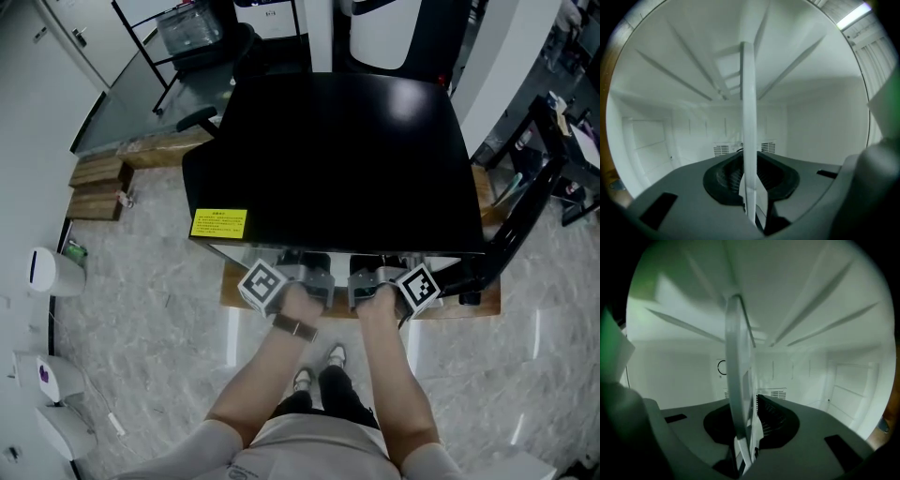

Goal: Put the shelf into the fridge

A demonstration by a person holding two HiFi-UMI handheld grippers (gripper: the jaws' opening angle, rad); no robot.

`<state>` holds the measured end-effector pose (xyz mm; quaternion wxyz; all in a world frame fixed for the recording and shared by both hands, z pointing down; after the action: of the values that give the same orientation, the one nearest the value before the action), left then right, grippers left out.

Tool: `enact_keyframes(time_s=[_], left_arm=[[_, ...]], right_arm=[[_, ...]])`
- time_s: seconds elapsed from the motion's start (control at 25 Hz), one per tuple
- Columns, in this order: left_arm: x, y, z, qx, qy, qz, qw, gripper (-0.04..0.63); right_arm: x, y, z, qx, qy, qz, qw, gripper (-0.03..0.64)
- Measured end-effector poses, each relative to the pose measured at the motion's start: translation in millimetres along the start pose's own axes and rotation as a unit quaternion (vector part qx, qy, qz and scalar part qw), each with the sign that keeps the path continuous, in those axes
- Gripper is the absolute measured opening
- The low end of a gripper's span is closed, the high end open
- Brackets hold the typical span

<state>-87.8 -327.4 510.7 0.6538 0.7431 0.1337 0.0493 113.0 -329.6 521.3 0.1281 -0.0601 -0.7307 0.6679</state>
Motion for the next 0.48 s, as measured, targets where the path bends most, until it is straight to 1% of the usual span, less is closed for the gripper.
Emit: enact_keyframes(time_s=[0.12,0.24,0.36,0.48], left_arm=[[-0.1,2.6,-16.7,-0.012,0.002,0.01,0.9999,0.06],[6.0,0.5,-14.5,-0.016,0.009,0.018,0.9997,0.06],[18.6,1.6,-21.7,-0.035,0.016,0.01,0.9992,0.06],[26.1,5.6,-31.8,-0.046,0.021,-0.005,0.9987,0.06]], right_arm=[[6.0,-2.4,-18.7,0.005,0.0,0.005,1.0,0.049],[-2.1,5.3,-19.3,0.005,0.0,-0.006,1.0,0.049],[2.9,10.1,-21.5,0.005,0.004,-0.008,1.0,0.049],[13.5,10.4,-30.8,0.017,0.009,-0.002,1.0,0.049]])
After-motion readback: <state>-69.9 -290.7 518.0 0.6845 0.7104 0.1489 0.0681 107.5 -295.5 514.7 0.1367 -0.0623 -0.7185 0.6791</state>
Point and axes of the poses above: the fingertips, and each gripper's own axes: z forward along the fingers, y to its left, x out of its underside, the point moved 6 cm from there along -z, backward along the fingers, and after that the axes turned 6 degrees about -z, right-handed, at the moved point
